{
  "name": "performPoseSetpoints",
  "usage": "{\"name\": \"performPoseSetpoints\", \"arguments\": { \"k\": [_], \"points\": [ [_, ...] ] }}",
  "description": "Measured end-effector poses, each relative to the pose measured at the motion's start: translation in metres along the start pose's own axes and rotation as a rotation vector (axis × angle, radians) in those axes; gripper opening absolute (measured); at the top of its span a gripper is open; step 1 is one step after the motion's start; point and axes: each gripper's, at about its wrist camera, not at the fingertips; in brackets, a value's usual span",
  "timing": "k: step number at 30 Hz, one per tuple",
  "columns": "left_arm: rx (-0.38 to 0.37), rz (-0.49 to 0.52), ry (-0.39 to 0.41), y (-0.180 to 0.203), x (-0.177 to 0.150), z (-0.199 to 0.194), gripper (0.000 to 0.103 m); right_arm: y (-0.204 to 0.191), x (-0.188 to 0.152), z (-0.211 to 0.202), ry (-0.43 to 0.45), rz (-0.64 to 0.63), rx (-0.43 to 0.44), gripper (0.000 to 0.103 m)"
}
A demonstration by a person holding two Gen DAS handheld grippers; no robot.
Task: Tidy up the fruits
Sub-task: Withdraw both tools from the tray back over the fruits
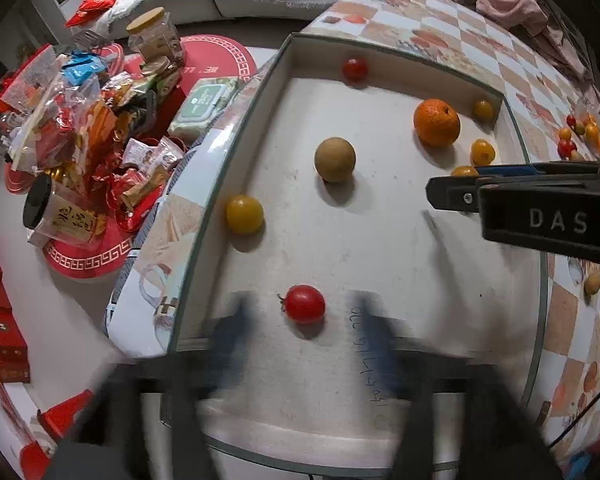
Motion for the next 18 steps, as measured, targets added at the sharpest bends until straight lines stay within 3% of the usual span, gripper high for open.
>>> {"name": "performPoseSetpoints", "arguments": {
  "k": [7, 9, 10, 11, 18],
  "points": [
    [0.003, 0.044, 0.002, 0.005, 0.001, -0.002, 0.076, 0.007, 0.003, -0.013, 0.026, 0.026, 0.016, 0.054],
    [0.003, 0.049, 0.003, 0.008, 0.003, -0.004, 0.076, 0.008, 0.004, -0.020, 0.039, 0.039, 0.031, 0.067],
    [0.001, 0.053, 0.002, 0.010, 0.004, -0.004, 0.076, 0.009, 0.004, -0.023, 0.044, 0.043, 0.038, 0.079],
    [0.000, 0.058, 0.002, 0.013, 0.005, -0.005, 0.076, 0.009, 0.005, -0.027, 0.052, 0.050, 0.045, 0.082],
    [-0.028, 0.090, 0.008, 0.039, 0.019, -0.012, 0.076, 0.034, 0.001, -0.060, 0.114, 0.133, 0.048, 0.082]
  ]
}}
Point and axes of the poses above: each gripper's, at about its wrist camera, not at the fingertips, and z roughly the way its jaws point, y to its right, x to its top, and after that the axes turned 12 degrees about y, right-handed
